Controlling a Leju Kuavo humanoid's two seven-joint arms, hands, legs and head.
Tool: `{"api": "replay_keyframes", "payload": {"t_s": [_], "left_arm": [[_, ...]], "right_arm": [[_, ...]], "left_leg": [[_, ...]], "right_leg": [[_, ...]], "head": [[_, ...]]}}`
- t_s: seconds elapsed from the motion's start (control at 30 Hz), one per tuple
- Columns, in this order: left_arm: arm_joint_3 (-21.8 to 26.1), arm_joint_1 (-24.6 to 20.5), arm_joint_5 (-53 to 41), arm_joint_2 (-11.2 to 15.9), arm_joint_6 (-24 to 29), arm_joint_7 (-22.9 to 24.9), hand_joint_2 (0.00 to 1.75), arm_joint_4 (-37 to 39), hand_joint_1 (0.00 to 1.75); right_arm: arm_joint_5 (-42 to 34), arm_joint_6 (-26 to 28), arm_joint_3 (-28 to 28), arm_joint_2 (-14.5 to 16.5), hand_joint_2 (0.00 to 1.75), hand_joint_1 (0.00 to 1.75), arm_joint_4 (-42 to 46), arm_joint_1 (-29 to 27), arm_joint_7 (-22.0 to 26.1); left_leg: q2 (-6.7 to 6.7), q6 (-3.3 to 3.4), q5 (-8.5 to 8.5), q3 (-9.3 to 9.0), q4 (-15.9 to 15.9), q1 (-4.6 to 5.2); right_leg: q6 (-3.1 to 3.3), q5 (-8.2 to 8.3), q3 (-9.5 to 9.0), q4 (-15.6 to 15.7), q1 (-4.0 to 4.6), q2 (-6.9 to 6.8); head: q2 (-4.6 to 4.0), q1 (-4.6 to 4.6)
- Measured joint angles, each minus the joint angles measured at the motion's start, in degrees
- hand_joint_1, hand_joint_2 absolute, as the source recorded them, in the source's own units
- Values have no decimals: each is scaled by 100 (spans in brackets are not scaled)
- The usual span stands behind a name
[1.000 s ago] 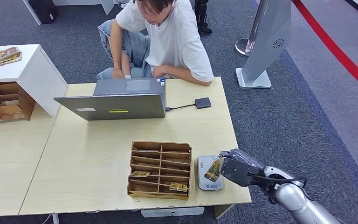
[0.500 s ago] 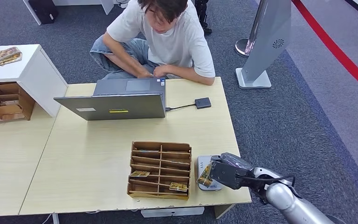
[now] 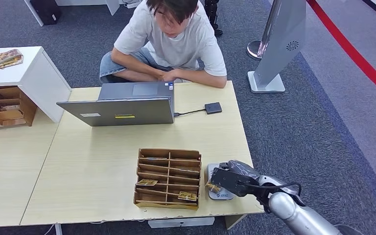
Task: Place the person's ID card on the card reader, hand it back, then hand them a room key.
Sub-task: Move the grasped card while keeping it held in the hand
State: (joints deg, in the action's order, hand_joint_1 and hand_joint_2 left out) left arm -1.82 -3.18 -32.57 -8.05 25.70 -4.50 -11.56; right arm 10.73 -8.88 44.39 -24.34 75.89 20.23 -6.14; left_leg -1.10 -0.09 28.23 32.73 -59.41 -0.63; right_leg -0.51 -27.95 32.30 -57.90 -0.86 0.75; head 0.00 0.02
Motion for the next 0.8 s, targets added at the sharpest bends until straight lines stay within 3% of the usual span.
{"api": "replay_keyframes", "payload": {"t_s": [0.8], "left_arm": [[-60,1,-49,1,2,13,0,0,0]], "right_arm": [[167,189,-348,-175,175,175,-276,-25,-50]], "left_leg": [[1,0,0,-3,-1,0]], "right_leg": [[0,0,0,0,0,1]], "head": [[0,0]]}}
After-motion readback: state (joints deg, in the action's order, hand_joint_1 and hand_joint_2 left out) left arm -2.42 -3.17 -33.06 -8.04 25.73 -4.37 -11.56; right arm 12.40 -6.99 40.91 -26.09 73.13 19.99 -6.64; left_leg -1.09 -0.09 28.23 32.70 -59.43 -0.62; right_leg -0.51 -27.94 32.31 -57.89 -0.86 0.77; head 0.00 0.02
